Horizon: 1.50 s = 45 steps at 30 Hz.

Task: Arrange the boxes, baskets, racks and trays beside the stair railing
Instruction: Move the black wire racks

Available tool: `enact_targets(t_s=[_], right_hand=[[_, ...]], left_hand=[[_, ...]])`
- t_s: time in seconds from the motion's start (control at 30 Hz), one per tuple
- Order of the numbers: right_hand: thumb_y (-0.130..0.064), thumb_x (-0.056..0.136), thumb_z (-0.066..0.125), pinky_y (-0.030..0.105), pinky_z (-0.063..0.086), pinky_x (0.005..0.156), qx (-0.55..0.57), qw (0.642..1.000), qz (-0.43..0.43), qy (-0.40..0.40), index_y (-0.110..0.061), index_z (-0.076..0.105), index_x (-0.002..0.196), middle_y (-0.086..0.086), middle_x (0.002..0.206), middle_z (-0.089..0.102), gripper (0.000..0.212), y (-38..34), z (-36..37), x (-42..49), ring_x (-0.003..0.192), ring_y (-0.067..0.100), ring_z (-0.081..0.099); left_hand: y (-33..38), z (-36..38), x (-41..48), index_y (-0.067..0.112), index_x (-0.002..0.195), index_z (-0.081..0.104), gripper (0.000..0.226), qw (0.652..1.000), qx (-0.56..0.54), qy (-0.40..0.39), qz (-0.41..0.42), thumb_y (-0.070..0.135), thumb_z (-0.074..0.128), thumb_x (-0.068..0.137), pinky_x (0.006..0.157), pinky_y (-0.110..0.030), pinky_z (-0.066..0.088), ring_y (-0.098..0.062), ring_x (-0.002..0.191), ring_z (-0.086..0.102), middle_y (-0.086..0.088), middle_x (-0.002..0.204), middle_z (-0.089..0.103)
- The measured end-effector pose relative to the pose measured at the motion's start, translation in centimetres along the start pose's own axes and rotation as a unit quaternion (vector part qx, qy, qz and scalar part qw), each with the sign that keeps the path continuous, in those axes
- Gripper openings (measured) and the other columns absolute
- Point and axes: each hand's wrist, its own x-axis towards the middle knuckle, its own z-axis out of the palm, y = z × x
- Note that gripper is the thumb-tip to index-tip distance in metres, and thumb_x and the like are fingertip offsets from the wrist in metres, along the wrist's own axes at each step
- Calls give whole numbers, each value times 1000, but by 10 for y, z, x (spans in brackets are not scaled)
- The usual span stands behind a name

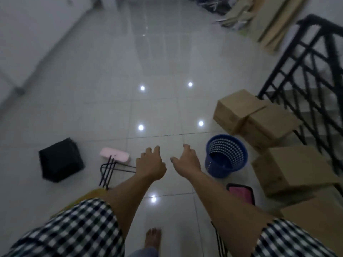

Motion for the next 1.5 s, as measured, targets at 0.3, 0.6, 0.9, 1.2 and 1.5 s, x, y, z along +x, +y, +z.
enact_targets(t_s=[0.3, 0.6, 0.9, 1.2, 1.5], right_hand=[[-38, 93, 64, 37, 39, 104, -70, 985, -89, -128, -12, 25, 152, 16, 149, 36, 75, -47, 94, -20, 133, 32, 43], [-38, 92, 64, 39, 40, 107, -141, 959, -114, -219, -10, 24, 153, 17, 152, 34, 78, -84, 194, -3, 136, 33, 41], [-33, 94, 62, 37, 39, 105, -182, 948, -64, -252, -8, 25, 152, 17, 152, 32, 73, -113, 316, 82, 136, 33, 39], [-34, 94, 62, 42, 40, 105, -250, 931, -18, -265, -9, 28, 150, 17, 150, 33, 71, -83, 463, 235, 136, 33, 38], [-36, 101, 49, 47, 42, 104, -339, 901, -47, -266, -9, 40, 141, 16, 140, 45, 49, -14, 573, 366, 126, 32, 46]], left_hand=[[-123, 11, -50, 21, 153, 17, 72, 982, -56, -7, -179, 36, 55, 94, 107, -41, 34, -30, 135, 37, -10, 153, 28], [-222, 38, -48, 14, 154, 15, 73, 955, -160, -34, -249, 33, 54, 95, 108, -40, 35, -31, 136, 37, -13, 154, 28], [-334, 74, 52, 14, 152, 18, 69, 945, -186, -84, -254, 30, 53, 95, 100, -42, 39, -31, 128, 43, -12, 149, 35], [-422, 171, 181, 17, 155, 15, 71, 917, -256, -134, -275, 34, 52, 97, 109, -42, 33, -30, 139, 34, -11, 155, 28], [-461, 270, 280, 18, 156, 13, 71, 923, -269, -148, -231, 27, 52, 97, 105, -37, 36, -26, 135, 36, -11, 153, 31]])
